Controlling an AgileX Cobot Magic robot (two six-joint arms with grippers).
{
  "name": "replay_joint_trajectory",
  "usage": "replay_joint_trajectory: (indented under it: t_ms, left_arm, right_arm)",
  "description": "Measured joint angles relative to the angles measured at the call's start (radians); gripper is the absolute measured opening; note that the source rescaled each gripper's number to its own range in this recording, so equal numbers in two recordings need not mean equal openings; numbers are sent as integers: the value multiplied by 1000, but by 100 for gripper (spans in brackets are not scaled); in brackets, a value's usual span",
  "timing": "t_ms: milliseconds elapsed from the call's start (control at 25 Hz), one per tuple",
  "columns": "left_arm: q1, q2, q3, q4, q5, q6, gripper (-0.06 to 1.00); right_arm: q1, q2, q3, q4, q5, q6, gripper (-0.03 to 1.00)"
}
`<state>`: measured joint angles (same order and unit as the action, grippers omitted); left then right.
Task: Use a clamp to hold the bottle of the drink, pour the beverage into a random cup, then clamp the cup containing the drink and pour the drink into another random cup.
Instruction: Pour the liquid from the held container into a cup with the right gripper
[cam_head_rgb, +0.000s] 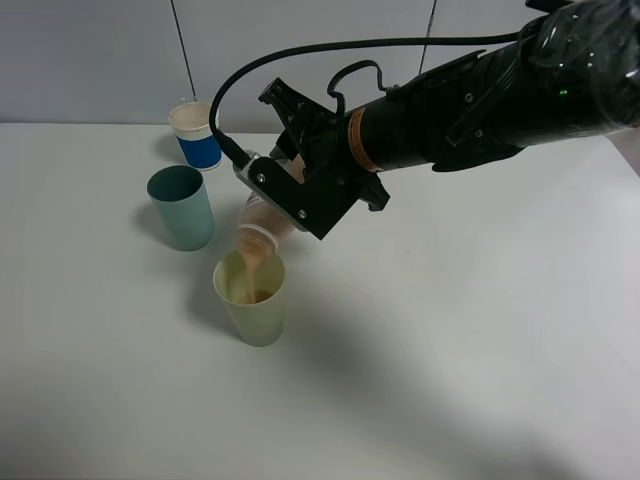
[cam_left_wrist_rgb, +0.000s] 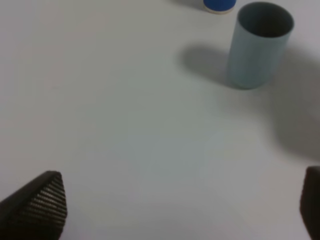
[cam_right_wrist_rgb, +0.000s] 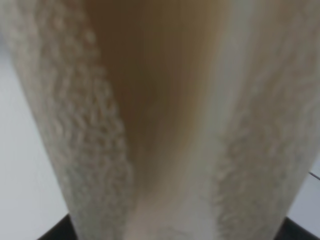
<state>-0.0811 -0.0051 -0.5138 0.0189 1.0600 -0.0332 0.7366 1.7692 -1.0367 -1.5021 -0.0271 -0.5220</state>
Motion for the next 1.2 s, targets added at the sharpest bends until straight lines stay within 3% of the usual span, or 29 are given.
replay_joint_trajectory:
  t_ms: [1200]
  left_arm:
    - [0, 0, 0, 0, 0, 0, 95]
  right_arm:
    - [0, 0, 0, -40, 0, 0, 0]
